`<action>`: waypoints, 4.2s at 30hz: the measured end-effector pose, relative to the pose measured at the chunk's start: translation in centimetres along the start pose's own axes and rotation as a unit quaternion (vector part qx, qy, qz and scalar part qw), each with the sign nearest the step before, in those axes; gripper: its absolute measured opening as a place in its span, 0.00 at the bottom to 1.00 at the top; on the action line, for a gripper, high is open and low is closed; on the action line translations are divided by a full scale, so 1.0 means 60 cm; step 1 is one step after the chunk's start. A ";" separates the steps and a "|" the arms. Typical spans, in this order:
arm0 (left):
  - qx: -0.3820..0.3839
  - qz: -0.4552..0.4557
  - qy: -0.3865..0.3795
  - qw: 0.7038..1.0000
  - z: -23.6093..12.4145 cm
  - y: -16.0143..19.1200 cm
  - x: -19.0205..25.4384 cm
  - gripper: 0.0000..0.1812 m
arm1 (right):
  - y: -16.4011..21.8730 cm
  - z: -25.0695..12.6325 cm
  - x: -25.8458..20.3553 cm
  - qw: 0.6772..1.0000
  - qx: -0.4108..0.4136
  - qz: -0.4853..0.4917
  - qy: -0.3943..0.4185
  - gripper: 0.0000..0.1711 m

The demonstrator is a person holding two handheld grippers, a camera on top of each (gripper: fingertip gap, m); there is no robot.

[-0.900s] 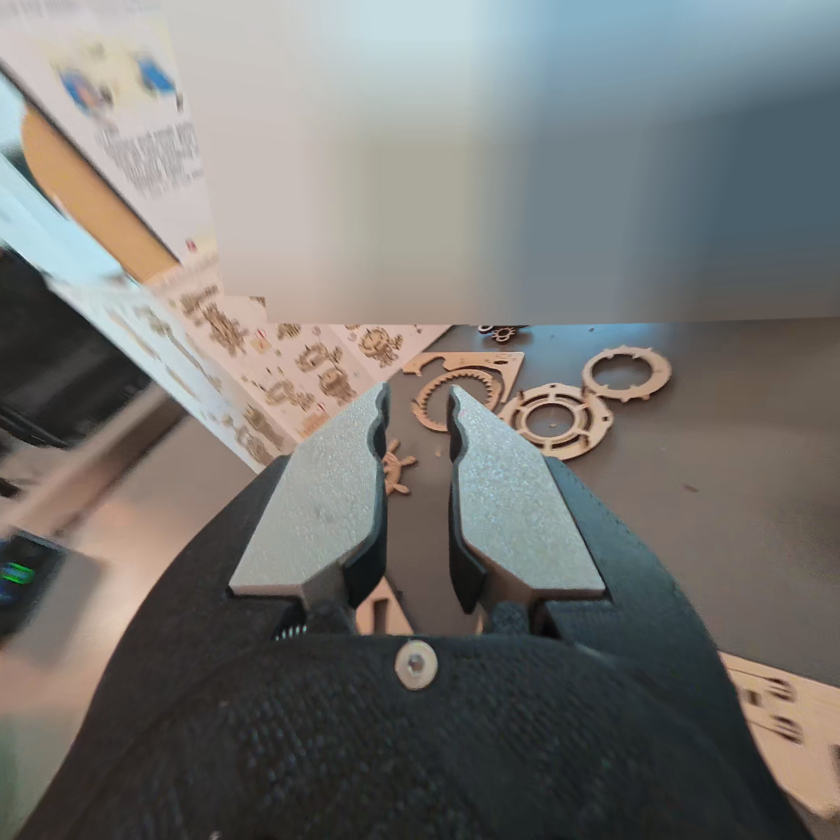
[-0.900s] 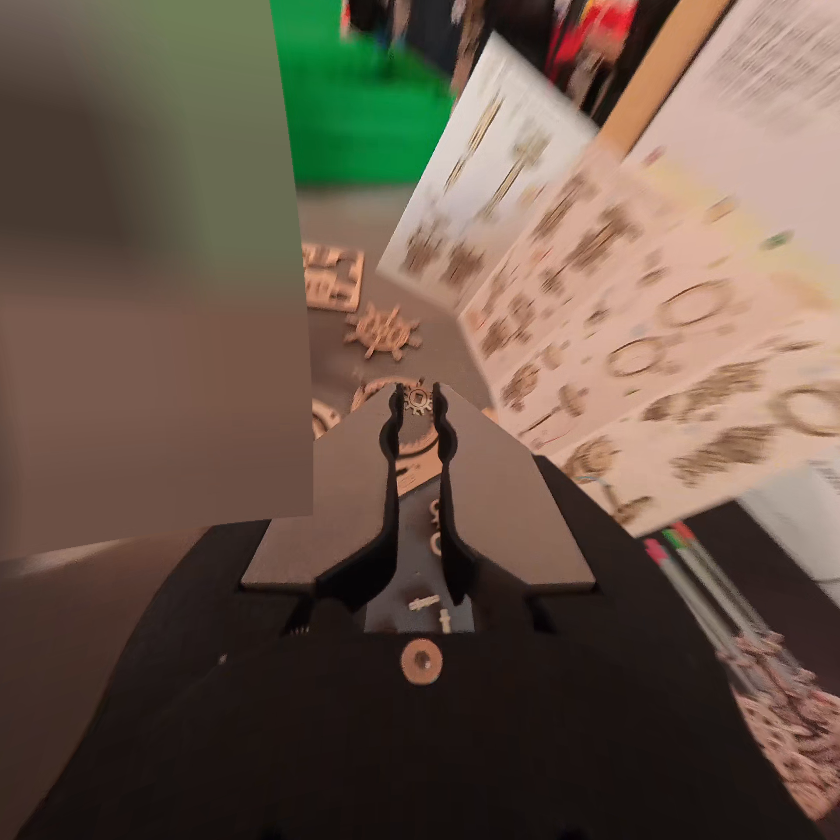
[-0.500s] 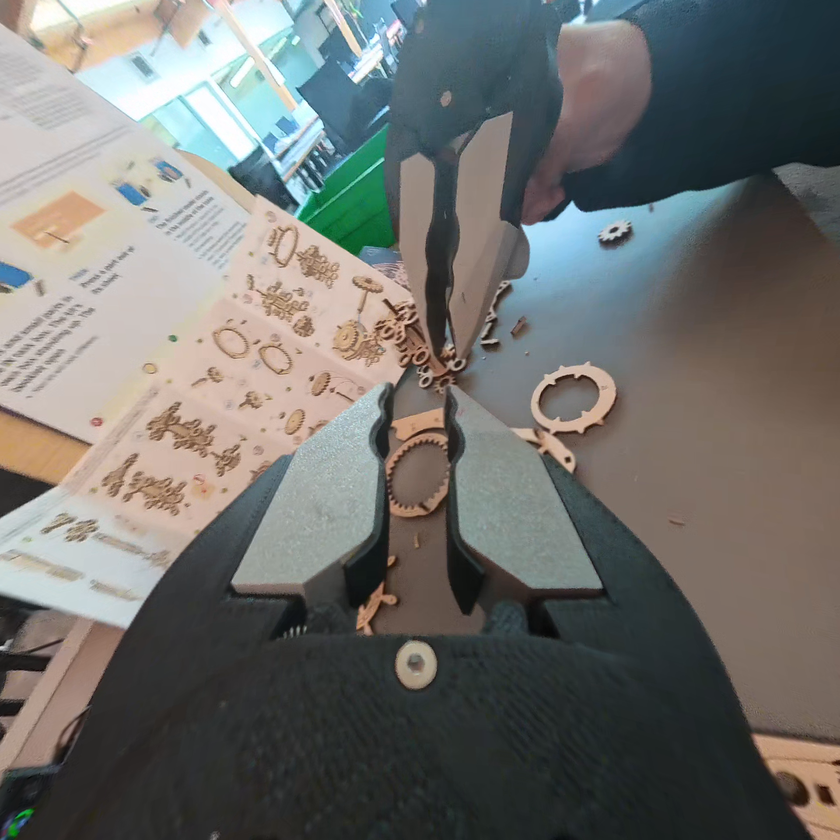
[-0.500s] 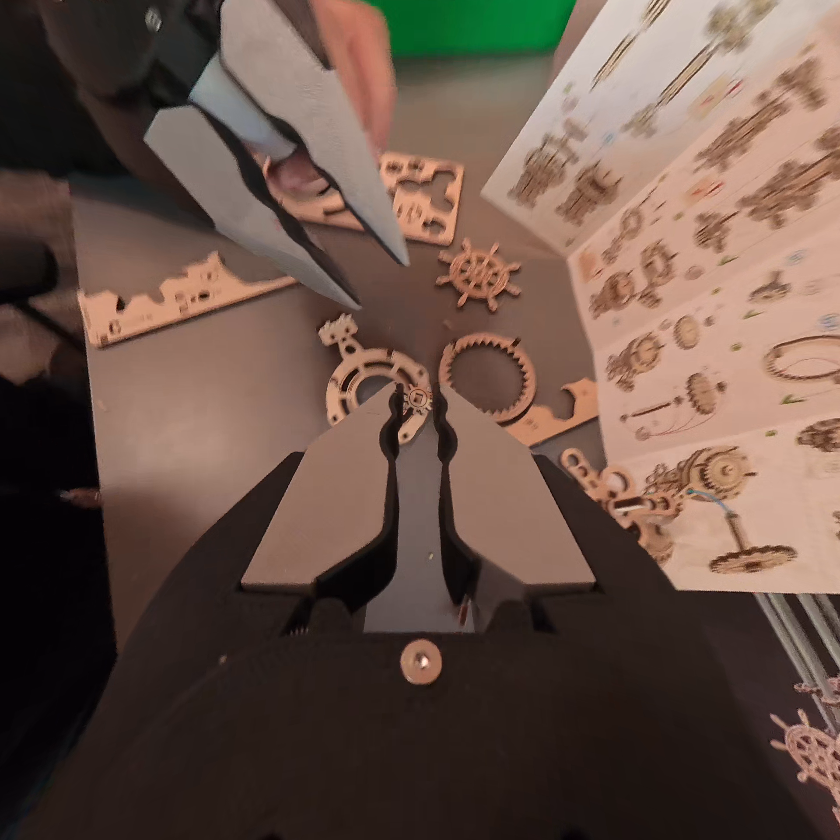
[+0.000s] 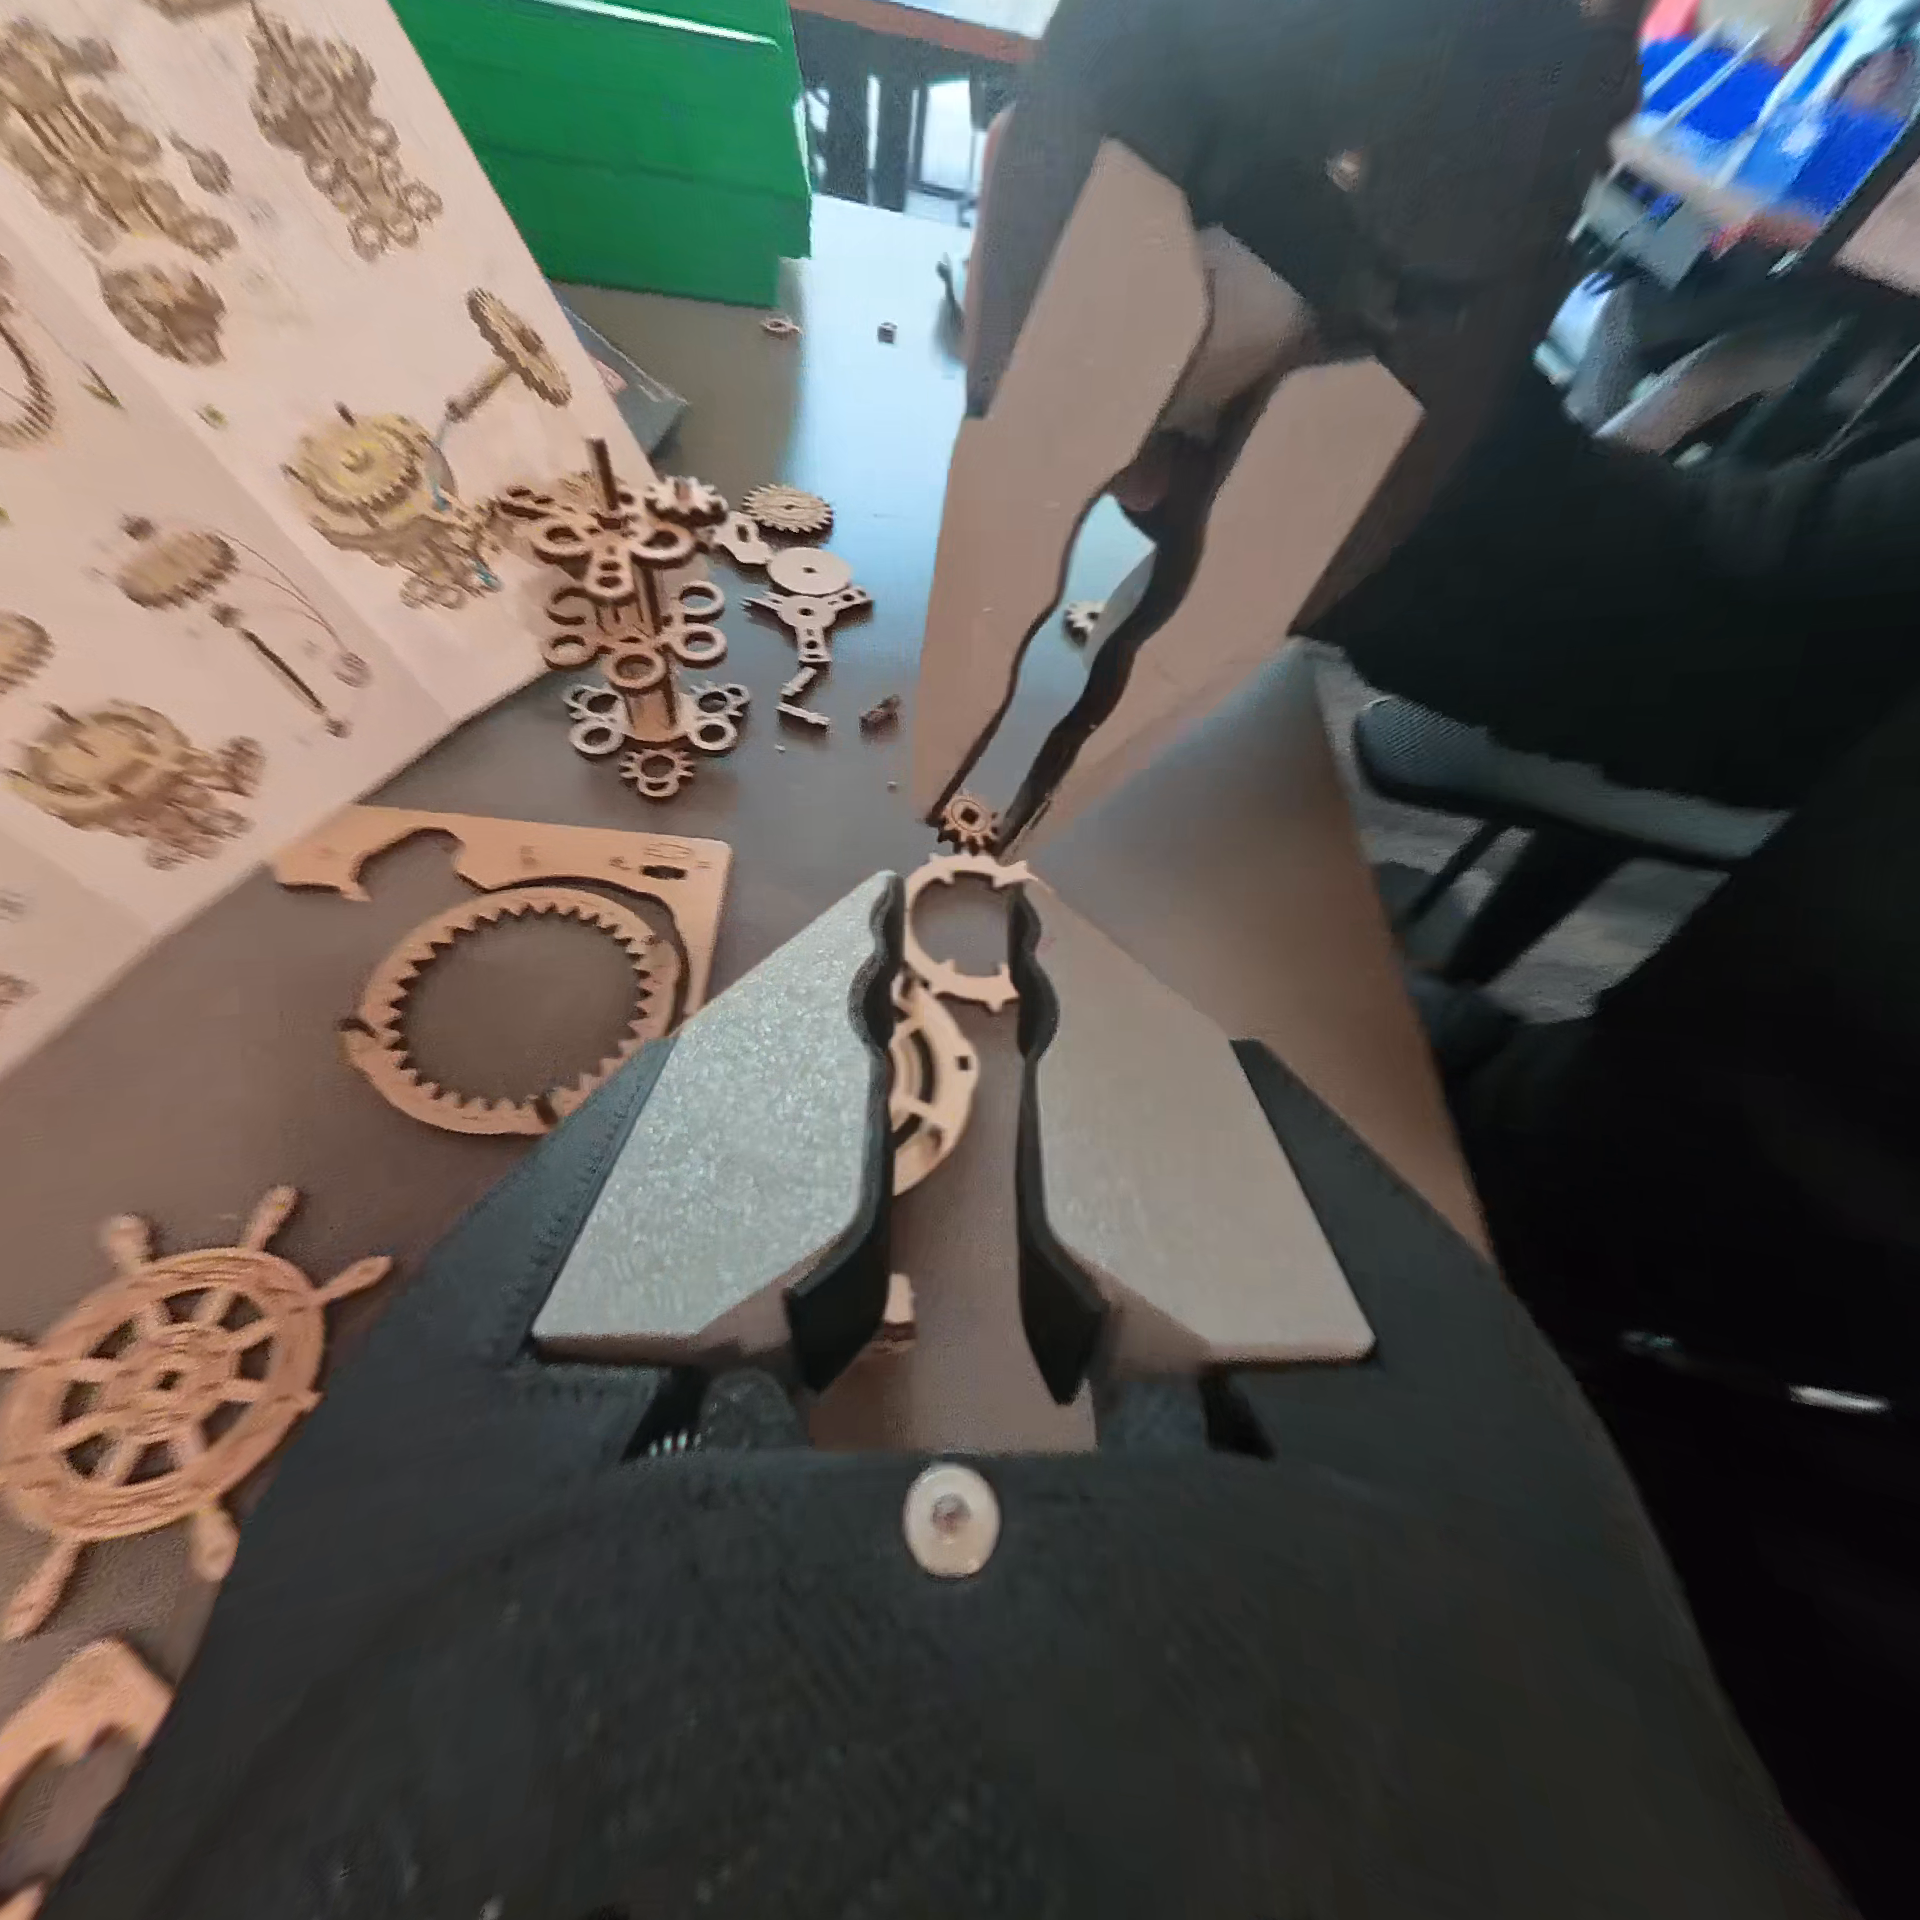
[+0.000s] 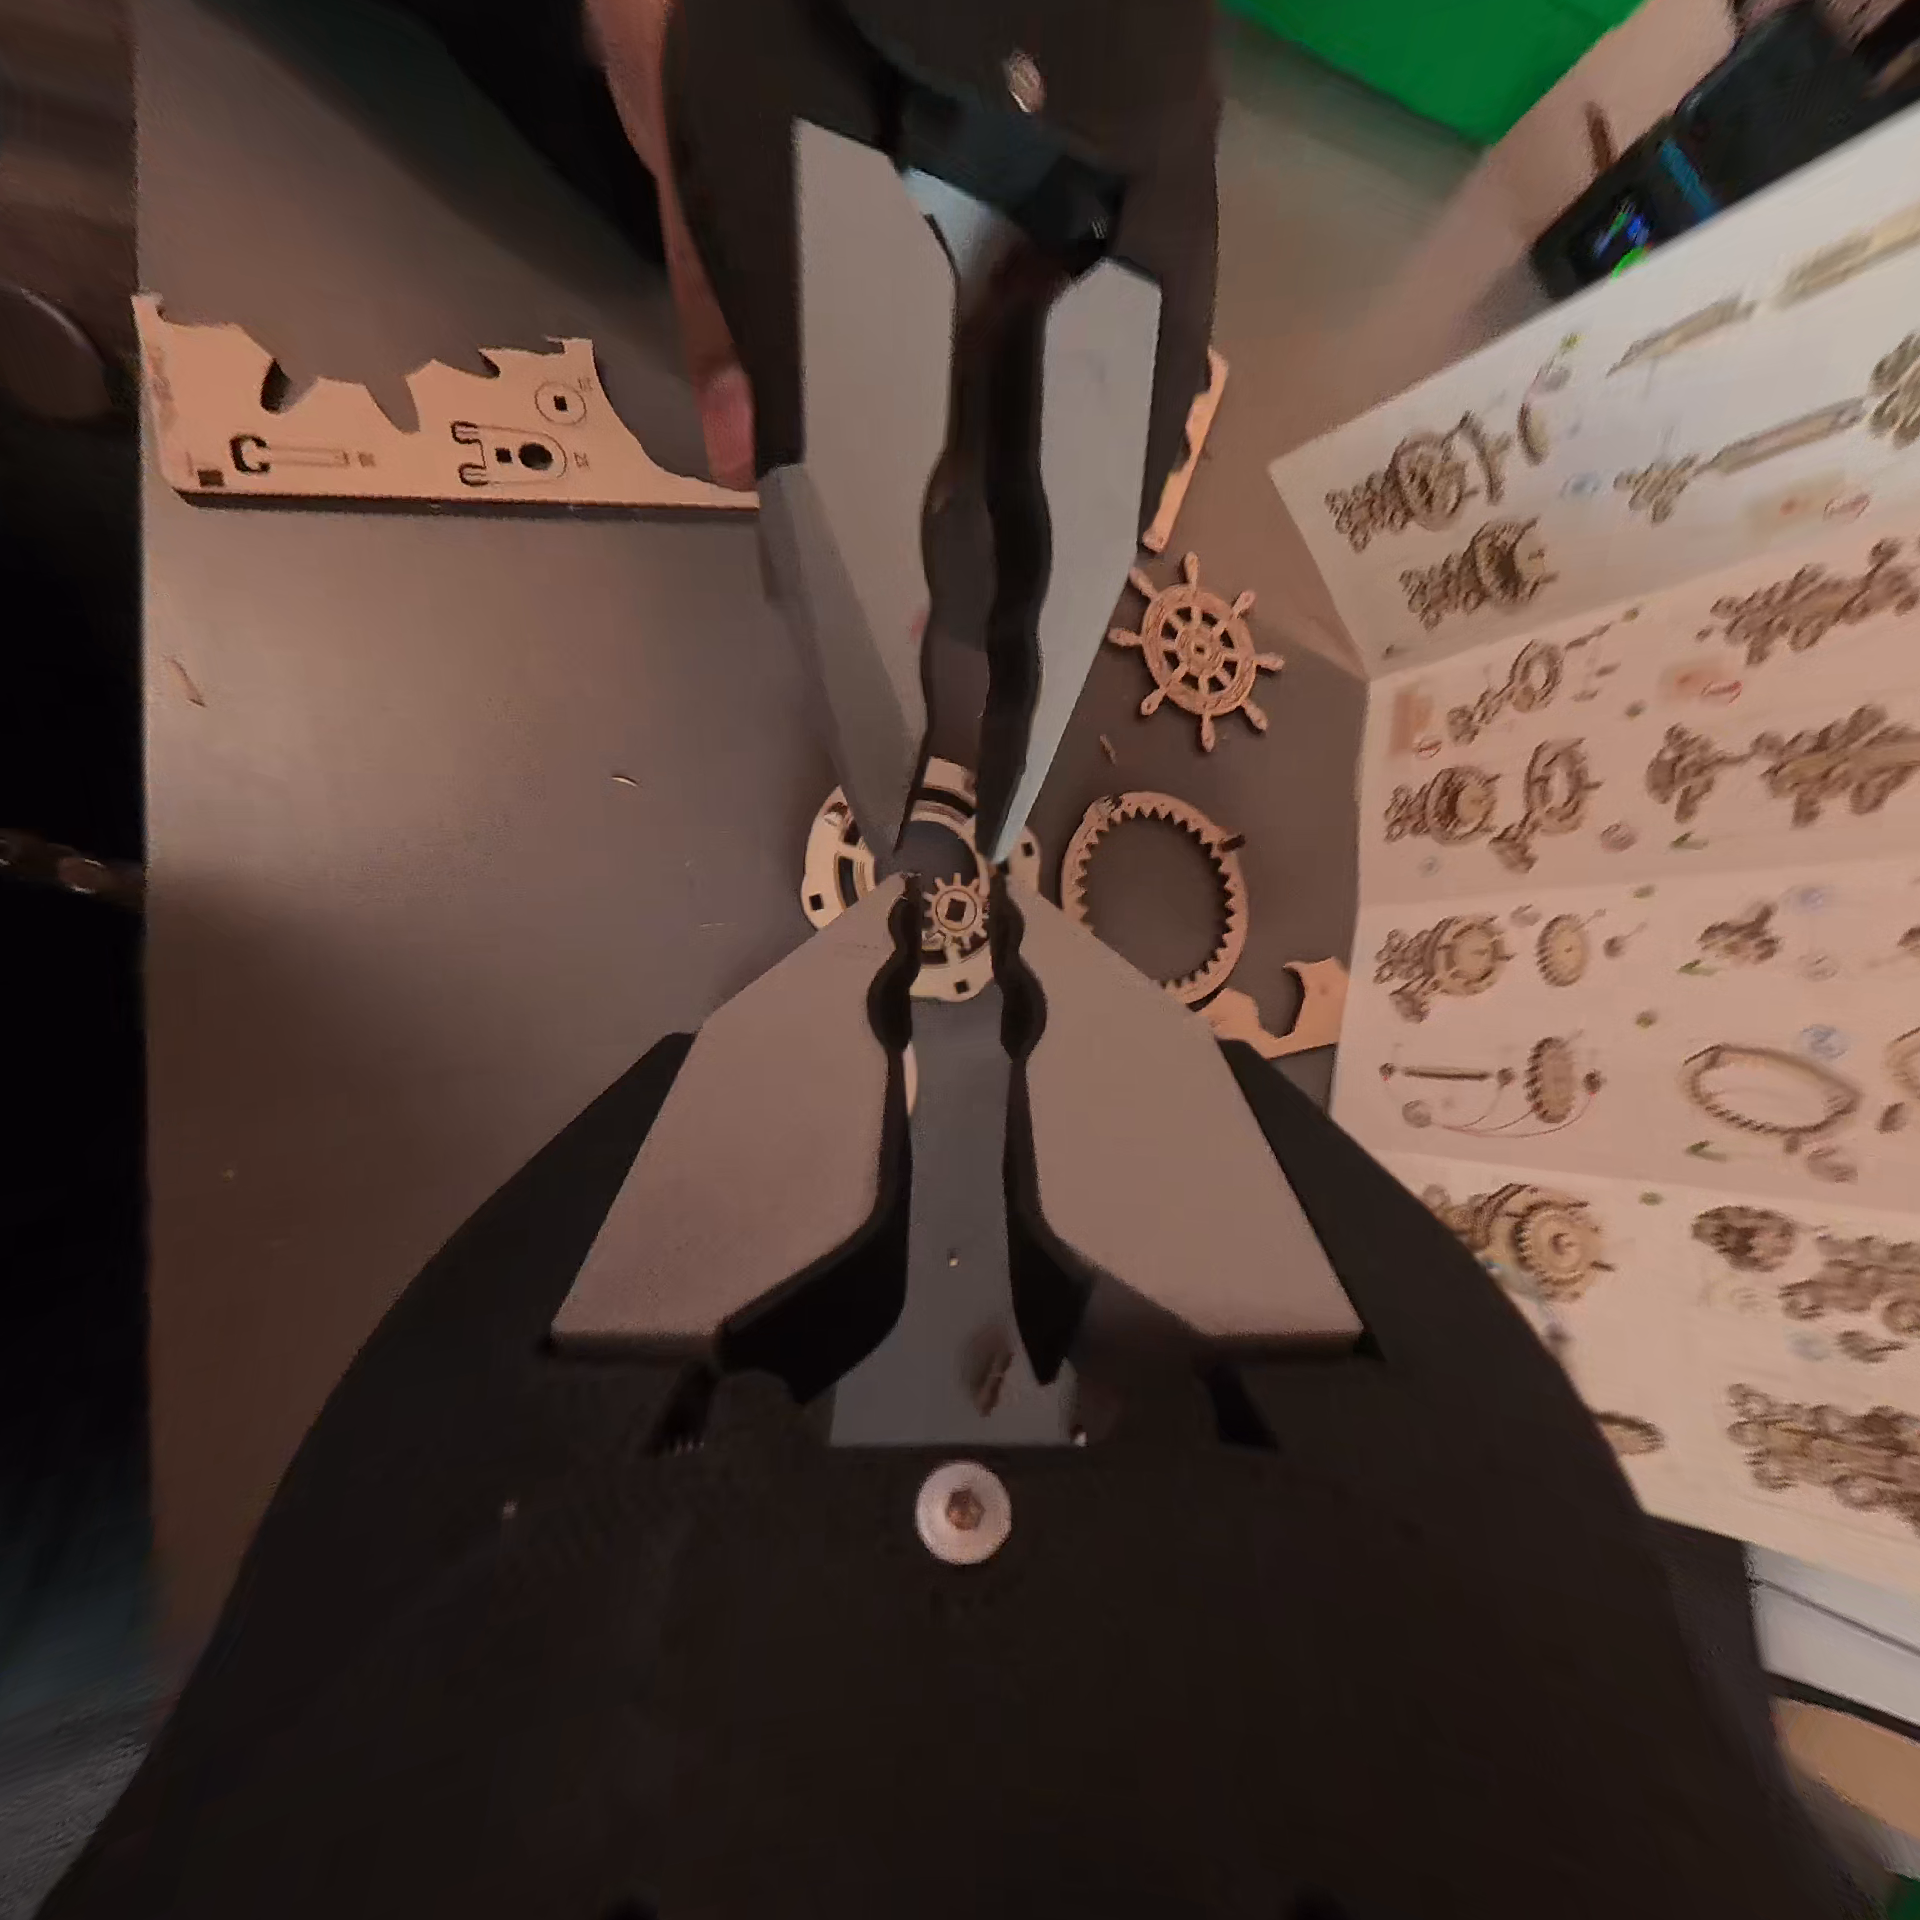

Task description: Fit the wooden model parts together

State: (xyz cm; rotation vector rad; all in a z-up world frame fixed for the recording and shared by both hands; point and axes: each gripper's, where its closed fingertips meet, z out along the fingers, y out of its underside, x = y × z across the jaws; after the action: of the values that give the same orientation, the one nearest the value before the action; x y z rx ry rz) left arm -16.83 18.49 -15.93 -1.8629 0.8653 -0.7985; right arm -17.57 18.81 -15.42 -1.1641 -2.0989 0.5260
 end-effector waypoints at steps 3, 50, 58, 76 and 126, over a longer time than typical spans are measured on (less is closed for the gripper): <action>0.004 -0.069 0.045 0.997 -0.001 -0.002 0.010 0.10 | -0.018 -0.005 -0.007 0.997 0.006 -0.071 0.040 0.05; 0.072 -0.188 0.132 0.971 -0.026 -0.016 0.010 0.00 | 0.248 -0.042 0.014 0.953 -0.062 0.280 0.093 0.07; 0.069 -0.189 0.138 0.970 -0.025 -0.012 0.015 0.00 | 0.231 -0.026 0.012 0.953 -0.038 0.293 0.062 0.05; 0.087 -0.193 0.105 0.972 -0.041 -0.013 -0.007 0.00 | 0.154 -0.029 0.030 0.962 0.088 0.249 0.065 0.00; 0.071 -0.175 0.101 0.977 -0.033 0.003 -0.013 0.00 | 0.194 -0.016 -0.028 0.901 -0.042 0.431 -0.034 0.00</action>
State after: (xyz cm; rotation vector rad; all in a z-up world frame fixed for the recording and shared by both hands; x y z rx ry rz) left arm -18.89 18.17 -15.45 -1.8536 0.5875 -1.2521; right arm -9.46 23.45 -22.65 -2.1495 -1.5692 0.8735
